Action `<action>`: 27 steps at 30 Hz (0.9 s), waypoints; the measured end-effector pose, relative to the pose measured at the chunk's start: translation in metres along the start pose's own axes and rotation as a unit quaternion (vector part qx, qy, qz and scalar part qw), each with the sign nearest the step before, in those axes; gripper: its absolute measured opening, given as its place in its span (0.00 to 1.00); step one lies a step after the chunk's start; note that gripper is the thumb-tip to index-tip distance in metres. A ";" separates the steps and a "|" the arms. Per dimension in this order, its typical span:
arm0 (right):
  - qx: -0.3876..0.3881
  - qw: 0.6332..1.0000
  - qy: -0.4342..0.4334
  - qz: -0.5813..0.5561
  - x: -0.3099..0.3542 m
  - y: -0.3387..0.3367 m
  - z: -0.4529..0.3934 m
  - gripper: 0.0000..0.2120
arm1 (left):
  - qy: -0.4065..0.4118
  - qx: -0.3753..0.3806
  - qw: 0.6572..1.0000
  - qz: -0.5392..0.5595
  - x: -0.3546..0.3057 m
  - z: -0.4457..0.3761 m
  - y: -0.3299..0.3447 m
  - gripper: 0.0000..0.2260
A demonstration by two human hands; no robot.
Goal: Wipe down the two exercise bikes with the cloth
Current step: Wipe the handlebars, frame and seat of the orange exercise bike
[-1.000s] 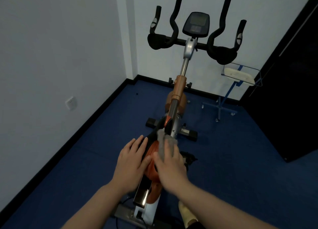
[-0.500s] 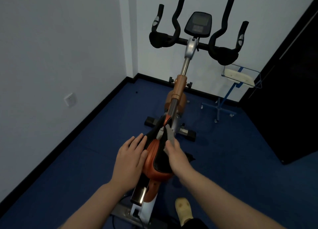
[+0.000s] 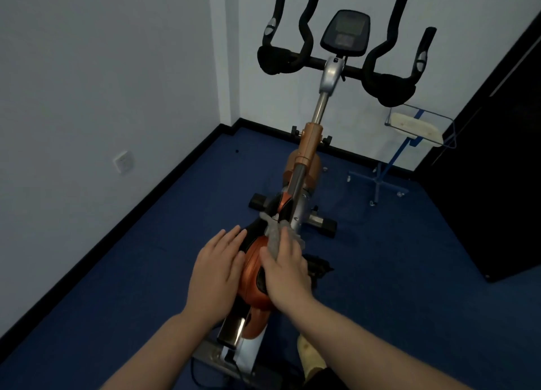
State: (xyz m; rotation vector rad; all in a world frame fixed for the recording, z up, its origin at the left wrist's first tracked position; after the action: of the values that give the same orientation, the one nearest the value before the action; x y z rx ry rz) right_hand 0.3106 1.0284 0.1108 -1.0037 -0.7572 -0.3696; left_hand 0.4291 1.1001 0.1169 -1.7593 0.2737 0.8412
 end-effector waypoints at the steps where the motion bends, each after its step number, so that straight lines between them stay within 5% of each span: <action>1: 0.012 0.999 0.007 -0.044 -0.001 -0.004 -0.008 0.30 | -0.017 -0.016 1.000 0.018 0.000 -0.001 0.001 0.18; 4: 0.039 0.976 0.075 -0.201 -0.001 -0.018 -0.035 0.30 | -0.077 -0.055 0.995 0.042 0.001 -0.002 0.004 0.17; 9: 0.013 0.996 -0.019 0.083 0.005 0.002 -0.015 0.33 | -0.097 -0.104 0.990 0.002 0.000 -0.003 0.009 0.17; 19: 0.024 0.987 -0.142 0.076 0.008 -0.040 -0.126 0.30 | -0.172 -0.141 0.973 -0.058 -0.009 -0.003 0.014 0.16; 21: 0.029 0.964 -0.217 0.152 0.013 -0.046 -0.136 0.26 | -0.194 -0.166 0.964 -0.067 -0.012 -0.001 0.014 0.16; 24: 0.083 0.879 -0.388 0.262 0.017 -0.029 -0.116 0.25 | -0.234 -0.202 0.949 -0.059 -0.014 0.000 0.016 0.15; 27: 0.162 0.836 -0.448 0.273 0.029 -0.025 -0.119 0.23 | -0.266 -0.226 0.936 -0.044 -0.015 0.001 0.018 0.15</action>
State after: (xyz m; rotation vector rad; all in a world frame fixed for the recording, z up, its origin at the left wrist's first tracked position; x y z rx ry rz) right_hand 0.3626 0.9148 0.1097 -0.9972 -1.2598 0.7775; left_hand 0.4078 1.0915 0.1136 -1.8551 -0.3854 1.3520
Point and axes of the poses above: each hand's wrist, its own z-axis away from the middle knuckle, its own y-axis out of the palm, x = y × z, the point moved 4 cm from there along -z, towards the middle knuckle, and after that the axes turned 1 degree about x, right-handed, at the moved point
